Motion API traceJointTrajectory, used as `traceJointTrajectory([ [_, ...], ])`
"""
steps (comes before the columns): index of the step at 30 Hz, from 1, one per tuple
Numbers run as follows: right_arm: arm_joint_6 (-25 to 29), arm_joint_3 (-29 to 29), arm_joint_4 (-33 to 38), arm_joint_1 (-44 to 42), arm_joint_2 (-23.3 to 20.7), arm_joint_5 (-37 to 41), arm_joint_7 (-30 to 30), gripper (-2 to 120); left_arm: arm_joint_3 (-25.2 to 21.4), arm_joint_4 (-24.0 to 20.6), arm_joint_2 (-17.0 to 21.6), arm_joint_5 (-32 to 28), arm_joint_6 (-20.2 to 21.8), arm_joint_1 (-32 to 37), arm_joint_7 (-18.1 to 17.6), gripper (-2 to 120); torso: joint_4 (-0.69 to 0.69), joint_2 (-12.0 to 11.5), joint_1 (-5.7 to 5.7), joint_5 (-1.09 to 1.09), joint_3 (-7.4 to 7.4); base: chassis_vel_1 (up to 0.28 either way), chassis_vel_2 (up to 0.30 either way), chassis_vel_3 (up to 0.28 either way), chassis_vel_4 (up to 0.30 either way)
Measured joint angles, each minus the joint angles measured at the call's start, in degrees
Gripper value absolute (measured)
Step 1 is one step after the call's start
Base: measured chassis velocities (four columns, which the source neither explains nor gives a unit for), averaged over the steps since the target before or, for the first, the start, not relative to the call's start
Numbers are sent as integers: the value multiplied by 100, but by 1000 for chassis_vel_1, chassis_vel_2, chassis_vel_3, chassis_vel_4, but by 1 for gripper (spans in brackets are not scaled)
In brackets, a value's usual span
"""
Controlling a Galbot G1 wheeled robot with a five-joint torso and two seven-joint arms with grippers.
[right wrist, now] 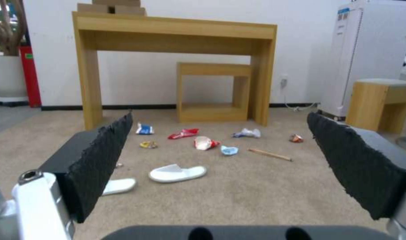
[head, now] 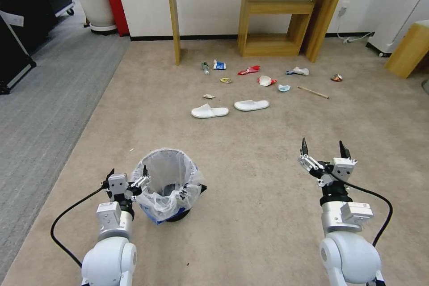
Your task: Pick up the trash bin and place the garbage on the floor into it.
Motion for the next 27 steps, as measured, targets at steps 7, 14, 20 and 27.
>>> traceJointTrajectory([
  [7, 15, -1, 3, 5, -9, 23, 11, 100, 10, 20, 0, 15, -8, 3, -2, 100, 0, 0, 2, 0, 2, -210, 195, 205, -193],
  [14, 138, -13, -40, 23, -10, 24, -19, 100, -21, 33, 0, 68, 7, 24, -46, 100, 1, -1, 2, 0, 2, -116, 128, 125, -122],
  [20, 15, -48, -40, 13, -48, 127, 14, 100, -54, 59, 1, 26, -4, 45, -50, 100, 0, 0, 0, -1, 0, 0, 0, 0, 0],
  [27, -134, -45, -23, 37, -143, 274, 70, 100, 164, -168, 569, -809, 846, 249, -492, 100, 0, 0, 0, 0, 0, 0, 0, 0, 0],
])
